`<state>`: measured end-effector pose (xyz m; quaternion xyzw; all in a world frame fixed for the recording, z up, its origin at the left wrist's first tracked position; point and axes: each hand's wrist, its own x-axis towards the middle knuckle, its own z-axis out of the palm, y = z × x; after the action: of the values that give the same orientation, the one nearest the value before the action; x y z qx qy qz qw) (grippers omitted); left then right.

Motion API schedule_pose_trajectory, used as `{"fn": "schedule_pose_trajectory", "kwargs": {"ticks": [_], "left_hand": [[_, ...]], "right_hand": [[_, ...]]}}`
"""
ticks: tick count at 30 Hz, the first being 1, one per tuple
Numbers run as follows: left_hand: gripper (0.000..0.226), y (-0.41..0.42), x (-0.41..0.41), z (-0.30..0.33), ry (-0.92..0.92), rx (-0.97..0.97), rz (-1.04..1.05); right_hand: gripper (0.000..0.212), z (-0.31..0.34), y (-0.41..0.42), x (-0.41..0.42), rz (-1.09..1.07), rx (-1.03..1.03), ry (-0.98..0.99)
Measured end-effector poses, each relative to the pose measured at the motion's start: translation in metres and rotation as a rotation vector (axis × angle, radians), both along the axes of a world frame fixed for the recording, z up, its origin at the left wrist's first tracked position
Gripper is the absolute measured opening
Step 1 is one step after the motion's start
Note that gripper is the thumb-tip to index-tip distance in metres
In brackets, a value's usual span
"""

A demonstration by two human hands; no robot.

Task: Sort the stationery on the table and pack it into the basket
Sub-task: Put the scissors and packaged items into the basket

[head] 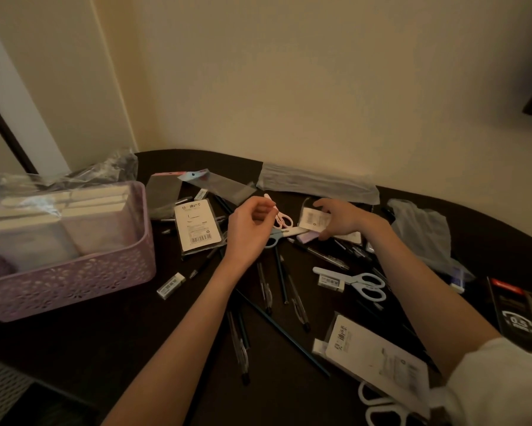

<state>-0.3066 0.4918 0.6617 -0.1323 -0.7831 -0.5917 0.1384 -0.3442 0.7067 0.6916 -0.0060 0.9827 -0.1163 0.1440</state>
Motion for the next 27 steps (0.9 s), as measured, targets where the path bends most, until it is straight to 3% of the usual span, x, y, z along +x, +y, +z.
{"fn": "schedule_pose_trajectory", "kwargs": {"ticks": [6,10,13,17,21,27], "left_hand": [[0.018,-0.003,-0.002,0.000,-0.058,0.071,-0.020],[0.050,-0.002,0.001,0.004,-0.121,0.148,-0.136],[0.056,-0.001,0.004,0.008,-0.174,0.213,-0.208],[0.042,-0.003,0.002,0.008,-0.248,0.342,-0.249],[0.027,-0.005,0.001,0.012,-0.325,0.508,-0.230],[0.037,-0.010,0.003,0.020,-0.479,0.825,-0.224]], "right_hand": [[0.100,0.004,-0.005,0.008,0.028,0.040,0.239],[0.088,0.016,-0.026,0.027,0.098,-0.057,0.462],[0.084,0.023,-0.043,0.044,0.164,-0.154,0.460],[0.074,0.031,-0.062,0.060,0.200,-0.252,0.436],[0.089,0.024,-0.077,0.061,0.140,-0.367,0.393],[0.083,0.015,-0.096,0.064,0.139,-0.405,0.367]]}}
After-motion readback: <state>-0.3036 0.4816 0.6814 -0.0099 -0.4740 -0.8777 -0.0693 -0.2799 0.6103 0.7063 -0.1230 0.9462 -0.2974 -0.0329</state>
